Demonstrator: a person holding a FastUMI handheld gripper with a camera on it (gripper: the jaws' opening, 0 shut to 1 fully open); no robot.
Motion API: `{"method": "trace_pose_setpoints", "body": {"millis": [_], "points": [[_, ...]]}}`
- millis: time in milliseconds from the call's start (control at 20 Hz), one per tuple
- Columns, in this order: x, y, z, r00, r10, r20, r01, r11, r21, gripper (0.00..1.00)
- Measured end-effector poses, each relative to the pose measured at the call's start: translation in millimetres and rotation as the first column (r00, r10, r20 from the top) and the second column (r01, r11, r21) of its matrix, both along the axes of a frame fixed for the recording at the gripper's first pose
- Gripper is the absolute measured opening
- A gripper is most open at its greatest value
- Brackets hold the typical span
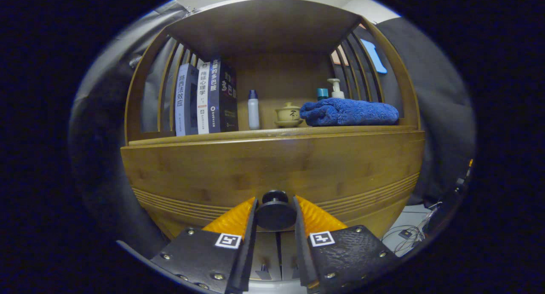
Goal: Pull open the drawer, take out the items inside it, and place them on the countertop above the cabinet.
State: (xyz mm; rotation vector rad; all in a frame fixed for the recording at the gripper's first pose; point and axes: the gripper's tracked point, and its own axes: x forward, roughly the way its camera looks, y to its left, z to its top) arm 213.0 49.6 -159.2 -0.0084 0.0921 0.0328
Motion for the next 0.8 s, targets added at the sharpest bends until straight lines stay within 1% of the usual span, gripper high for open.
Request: {"method": "trace_pose_setpoints", "body": {"millis": [50,100,150,200,250,350,450,600,700,800], "points": [[-5,0,3,1.000,0.013,-0.007,-0.013,1.000,-0.007,0.38],[0,0,0,0.999,0.020,-0.025,-0.019,1.000,0.022,0.34],[-8,1,0,0.998,0.030,-0.049,-0.027,0.998,0.061,0.29],[-13,2,0,0.997,0.042,-0.061,-0.038,0.997,0.062,0.24],[-16,2,0,0.997,0.047,-0.062,-0.045,0.998,0.047,0.24],[-37,0,1,0.998,0.033,-0.056,-0.032,0.999,0.031,0.24],[-62,0,1,0.998,0.023,-0.051,-0.020,0.998,0.056,0.24],[-97,-4,2,0.999,0.006,-0.041,-0.005,0.999,0.036,0.24],[-120,-5,3,0.999,0.000,-0.036,0.002,0.998,0.068,0.24],[-144,-8,3,1.000,-0.017,-0.015,0.017,0.998,0.058,0.24]]}}
